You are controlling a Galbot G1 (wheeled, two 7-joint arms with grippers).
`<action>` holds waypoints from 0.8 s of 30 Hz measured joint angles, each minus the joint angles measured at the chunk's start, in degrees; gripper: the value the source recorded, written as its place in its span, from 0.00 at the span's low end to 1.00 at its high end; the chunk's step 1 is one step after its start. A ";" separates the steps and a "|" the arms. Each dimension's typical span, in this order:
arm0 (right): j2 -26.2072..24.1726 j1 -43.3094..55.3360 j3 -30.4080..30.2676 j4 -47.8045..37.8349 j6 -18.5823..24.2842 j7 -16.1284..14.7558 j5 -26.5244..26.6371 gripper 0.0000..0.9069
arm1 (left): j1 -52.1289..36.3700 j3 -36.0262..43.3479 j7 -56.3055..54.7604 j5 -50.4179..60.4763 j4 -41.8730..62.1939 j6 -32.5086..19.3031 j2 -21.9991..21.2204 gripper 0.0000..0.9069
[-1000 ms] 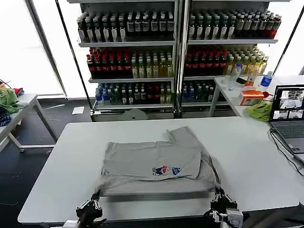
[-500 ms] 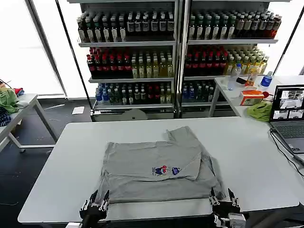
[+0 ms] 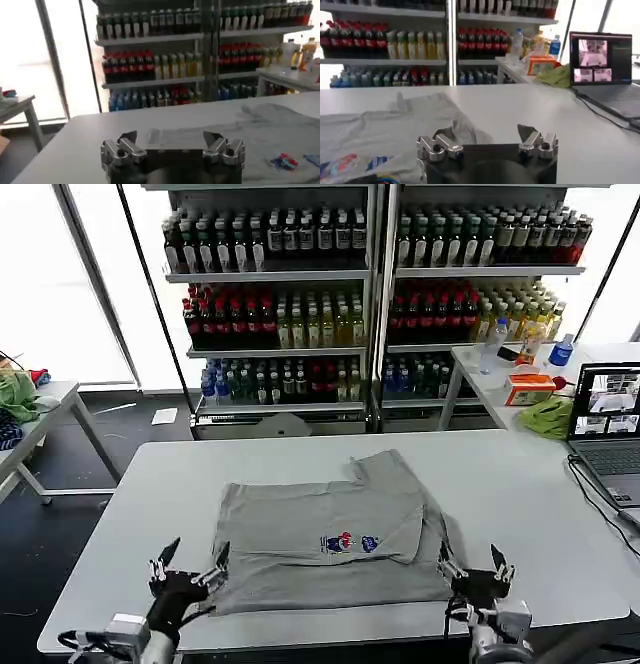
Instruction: Fold and organize the clothes.
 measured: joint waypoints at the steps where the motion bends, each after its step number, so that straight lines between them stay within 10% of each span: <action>1: -0.40 1.39 -0.02 -0.85 -0.17 -0.51 0.51 1.00 | -0.82 -0.27 0.54 -0.60 0.52 0.00 1.10 1.00; 24: -2.31 42.27 -12.35 -31.85 -5.54 -9.81 7.07 1.00 | -37.67 16.18 7.47 -11.03 31.03 0.47 10.28 1.00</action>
